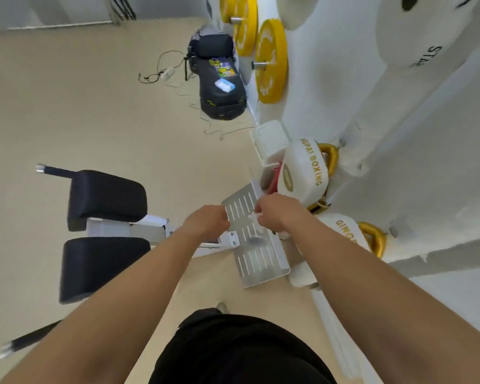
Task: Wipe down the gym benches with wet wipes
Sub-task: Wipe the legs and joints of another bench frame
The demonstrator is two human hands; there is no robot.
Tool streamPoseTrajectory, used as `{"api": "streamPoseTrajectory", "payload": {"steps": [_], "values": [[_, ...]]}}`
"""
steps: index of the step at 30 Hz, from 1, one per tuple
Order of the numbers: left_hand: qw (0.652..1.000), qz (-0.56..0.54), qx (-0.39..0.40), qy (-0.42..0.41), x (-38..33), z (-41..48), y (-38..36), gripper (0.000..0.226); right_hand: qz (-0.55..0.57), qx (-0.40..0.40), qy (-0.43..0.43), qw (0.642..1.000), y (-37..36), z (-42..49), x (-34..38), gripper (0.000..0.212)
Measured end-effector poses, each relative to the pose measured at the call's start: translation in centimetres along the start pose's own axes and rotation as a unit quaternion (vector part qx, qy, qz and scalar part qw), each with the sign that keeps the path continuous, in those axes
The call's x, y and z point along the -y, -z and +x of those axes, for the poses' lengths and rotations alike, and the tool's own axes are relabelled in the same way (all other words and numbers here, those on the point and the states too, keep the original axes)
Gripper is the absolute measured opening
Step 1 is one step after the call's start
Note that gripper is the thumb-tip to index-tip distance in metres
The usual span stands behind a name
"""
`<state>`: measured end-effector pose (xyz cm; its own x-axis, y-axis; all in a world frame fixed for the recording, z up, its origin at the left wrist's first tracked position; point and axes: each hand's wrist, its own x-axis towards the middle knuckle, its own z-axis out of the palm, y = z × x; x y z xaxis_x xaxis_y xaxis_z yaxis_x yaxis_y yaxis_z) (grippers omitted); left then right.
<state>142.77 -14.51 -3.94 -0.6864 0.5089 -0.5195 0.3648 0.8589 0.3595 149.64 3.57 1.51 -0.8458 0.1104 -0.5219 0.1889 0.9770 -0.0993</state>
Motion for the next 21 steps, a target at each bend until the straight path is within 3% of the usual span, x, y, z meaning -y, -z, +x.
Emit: {"api": "streamPoseTrajectory", "payload": {"steps": [4, 7, 10, 15, 21], "values": [[0.997, -0.045, -0.026, 0.060, 5.2, -1.5, 1.6, 0.029, -0.015, 0.006, 0.061, 0.998, 1.0, 3.8, 4.9, 0.033], [0.991, -0.059, -0.040, 0.110, 7.8, -2.7, 1.9, 0.016, -0.036, 0.021, 0.099, 0.994, 1.1, 5.8, 7.7, 0.034], [0.980, -0.082, -0.061, 0.173, 9.4, -4.7, 2.3, 0.022, -0.063, 0.034, 0.147, 0.986, 0.6, 7.5, 10.2, 0.030], [0.940, -0.157, -0.102, 0.284, 11.8, -9.4, -0.9, 0.021, -0.127, 0.050, 0.261, 0.956, -0.3, 8.4, 15.1, 0.029], [0.872, -0.245, -0.134, 0.402, 12.5, -17.5, -5.9, 0.023, -0.185, 0.071, 0.408, 0.891, -3.0, 5.6, 22.1, 0.021]]}}
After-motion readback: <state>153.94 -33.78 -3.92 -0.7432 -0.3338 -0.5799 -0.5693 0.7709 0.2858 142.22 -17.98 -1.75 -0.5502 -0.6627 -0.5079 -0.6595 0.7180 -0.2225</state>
